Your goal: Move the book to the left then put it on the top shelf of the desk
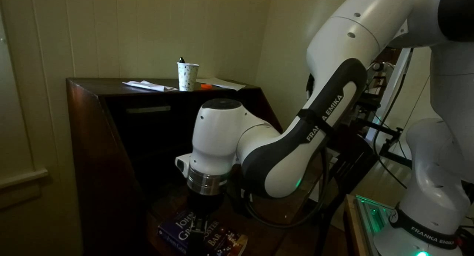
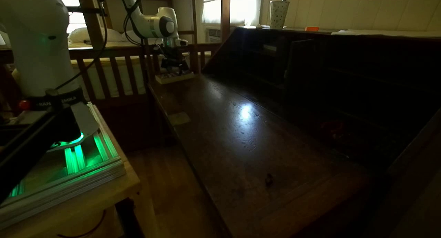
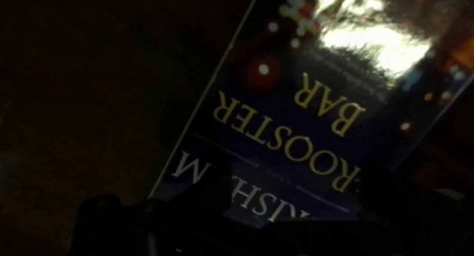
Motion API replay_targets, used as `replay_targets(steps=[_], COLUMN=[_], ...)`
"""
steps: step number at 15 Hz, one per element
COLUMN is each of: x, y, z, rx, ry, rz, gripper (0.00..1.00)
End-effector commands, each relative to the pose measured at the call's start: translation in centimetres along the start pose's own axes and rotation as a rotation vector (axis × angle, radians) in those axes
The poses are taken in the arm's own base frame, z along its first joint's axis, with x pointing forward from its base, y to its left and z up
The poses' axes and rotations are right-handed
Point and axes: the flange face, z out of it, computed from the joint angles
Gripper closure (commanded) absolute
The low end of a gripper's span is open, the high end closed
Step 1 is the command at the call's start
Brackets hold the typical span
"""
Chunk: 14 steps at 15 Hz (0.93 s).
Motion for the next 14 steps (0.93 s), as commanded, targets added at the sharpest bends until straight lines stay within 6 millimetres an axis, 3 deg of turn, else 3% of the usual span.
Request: replay_targets(steps=[1,8,14], x=[0.6,0.4,-0.7], y=[-0.2,0.3,-0.2], z=[0.9,0.1,-5.4], rx=[-0.017,-0.009,-0.006], ry=[-0.018,-0.017,-0.034], rz=[-0.015,0.002,0.026], gripper=[0.0,0.0,0.0])
